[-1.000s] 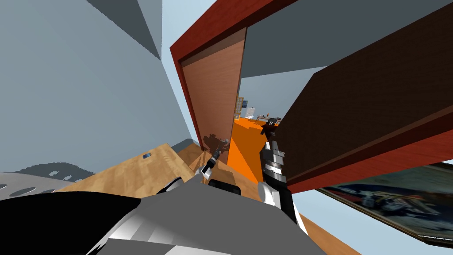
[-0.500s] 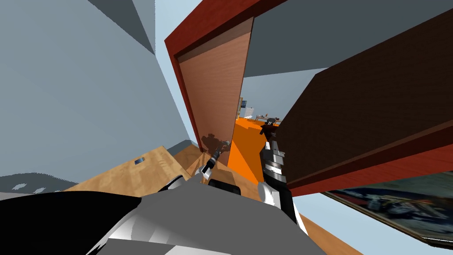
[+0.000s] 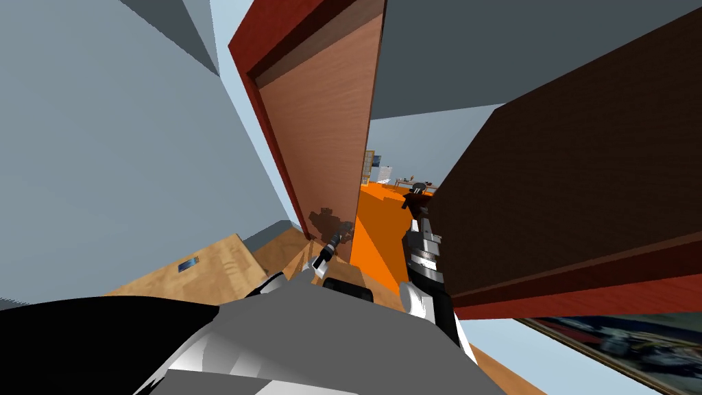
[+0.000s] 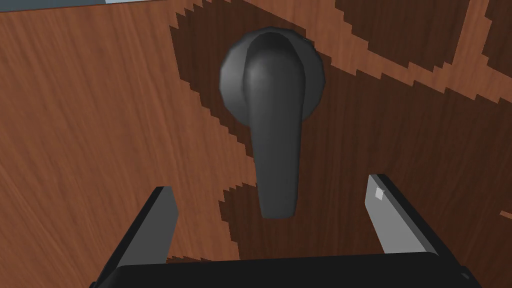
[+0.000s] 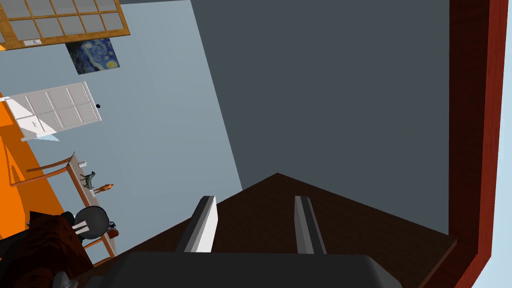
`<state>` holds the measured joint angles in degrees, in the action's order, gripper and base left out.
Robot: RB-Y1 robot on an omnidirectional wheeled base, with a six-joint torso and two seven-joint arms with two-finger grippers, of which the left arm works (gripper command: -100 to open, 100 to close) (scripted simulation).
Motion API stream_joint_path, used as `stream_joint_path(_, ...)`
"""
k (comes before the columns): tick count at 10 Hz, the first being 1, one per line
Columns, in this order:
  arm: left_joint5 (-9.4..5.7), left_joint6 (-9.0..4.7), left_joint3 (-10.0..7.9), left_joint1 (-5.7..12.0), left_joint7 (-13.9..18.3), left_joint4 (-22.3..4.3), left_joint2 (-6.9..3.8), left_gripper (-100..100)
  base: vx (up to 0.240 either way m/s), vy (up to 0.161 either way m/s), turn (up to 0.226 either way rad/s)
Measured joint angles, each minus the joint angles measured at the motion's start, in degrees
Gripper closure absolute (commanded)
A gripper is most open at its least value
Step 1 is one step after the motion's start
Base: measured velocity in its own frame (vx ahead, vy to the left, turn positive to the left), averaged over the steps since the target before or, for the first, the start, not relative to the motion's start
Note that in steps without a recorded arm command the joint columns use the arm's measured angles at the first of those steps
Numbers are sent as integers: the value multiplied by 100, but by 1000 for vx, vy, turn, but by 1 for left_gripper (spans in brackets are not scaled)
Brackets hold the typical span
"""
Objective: Push the door open
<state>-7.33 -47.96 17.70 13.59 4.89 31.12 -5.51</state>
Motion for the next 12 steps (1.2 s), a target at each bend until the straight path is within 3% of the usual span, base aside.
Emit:
stream_joint_path(3, -13, -22, -45, 9, -23, -50, 32, -100, 164, -18, -19)
stream_joint_path(4, -13, -23, -46, 11, -24, -49, 33, 100, -14, 1, 3)
stream_joint_path(9, -17, -13, -56, 39, -25, -39, 26, 100, -9, 2, -5)
stream_joint_path(12, -32, 36, -89, -48, -50, -15, 18, 100, 129, -59, 29)
